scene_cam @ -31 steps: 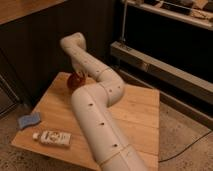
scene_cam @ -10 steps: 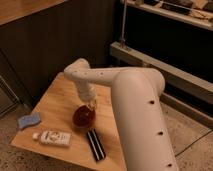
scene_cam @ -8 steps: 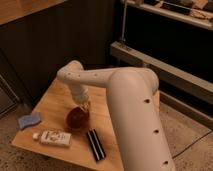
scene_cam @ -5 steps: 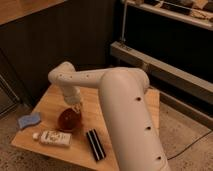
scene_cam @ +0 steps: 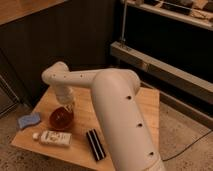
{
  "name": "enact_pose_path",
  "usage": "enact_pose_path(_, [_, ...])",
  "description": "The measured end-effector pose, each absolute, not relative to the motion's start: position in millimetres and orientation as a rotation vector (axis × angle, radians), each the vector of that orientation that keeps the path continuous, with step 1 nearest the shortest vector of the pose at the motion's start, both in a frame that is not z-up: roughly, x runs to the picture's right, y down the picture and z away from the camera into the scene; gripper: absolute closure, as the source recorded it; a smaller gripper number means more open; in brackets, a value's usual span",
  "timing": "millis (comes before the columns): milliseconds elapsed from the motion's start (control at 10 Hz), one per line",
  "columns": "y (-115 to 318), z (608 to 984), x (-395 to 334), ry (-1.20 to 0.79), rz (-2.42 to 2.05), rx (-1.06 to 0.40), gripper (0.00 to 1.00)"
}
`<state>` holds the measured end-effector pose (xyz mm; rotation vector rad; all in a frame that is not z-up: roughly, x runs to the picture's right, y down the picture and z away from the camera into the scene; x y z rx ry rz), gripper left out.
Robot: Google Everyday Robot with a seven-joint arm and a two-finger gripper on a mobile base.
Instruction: Drag the ceramic bowl in a circle
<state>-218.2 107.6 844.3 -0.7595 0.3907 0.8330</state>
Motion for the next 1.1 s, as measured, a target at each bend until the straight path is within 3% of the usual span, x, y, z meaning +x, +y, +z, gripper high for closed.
enact_pose_path(300, [106, 847, -221, 0.36, 0.881, -0.776, 0.97])
enact_pose_path(700, [105, 846, -221, 0.331, 0.924, -0.799, 0.51])
enact_pose_path(1000, [99, 841, -222, 0.3, 0.948, -0.804, 0.25])
enact_pose_path(1100, [96, 839, -221, 0.292, 0.959, -0.803, 0.2])
